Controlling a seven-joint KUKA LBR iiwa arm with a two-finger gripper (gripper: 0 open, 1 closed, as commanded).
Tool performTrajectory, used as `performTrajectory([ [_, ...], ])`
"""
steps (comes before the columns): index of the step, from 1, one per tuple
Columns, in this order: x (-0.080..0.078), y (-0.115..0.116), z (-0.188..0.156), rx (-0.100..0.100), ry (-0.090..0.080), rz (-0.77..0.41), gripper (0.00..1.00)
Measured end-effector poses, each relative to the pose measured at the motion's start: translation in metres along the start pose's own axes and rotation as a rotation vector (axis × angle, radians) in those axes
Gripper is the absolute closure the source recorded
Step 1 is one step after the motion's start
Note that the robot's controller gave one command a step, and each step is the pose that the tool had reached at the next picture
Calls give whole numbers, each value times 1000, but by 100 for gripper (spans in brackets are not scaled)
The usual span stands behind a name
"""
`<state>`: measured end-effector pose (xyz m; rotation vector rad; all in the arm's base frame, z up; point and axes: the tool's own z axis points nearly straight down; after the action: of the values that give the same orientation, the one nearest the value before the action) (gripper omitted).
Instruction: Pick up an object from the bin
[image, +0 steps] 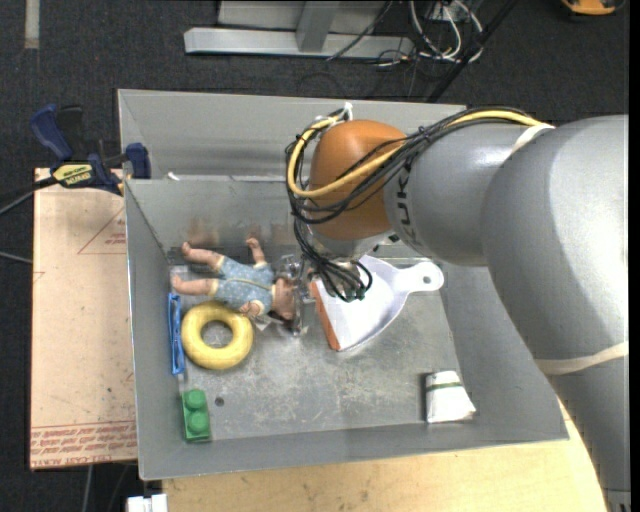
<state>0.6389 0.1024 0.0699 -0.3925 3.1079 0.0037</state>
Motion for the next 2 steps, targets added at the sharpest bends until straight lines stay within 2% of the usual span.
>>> performTrajectory([
  [1, -5, -6, -109, -1, -2, -39, 100],
  [2, -5, -6, -109, -1, -2, -39, 100],
])
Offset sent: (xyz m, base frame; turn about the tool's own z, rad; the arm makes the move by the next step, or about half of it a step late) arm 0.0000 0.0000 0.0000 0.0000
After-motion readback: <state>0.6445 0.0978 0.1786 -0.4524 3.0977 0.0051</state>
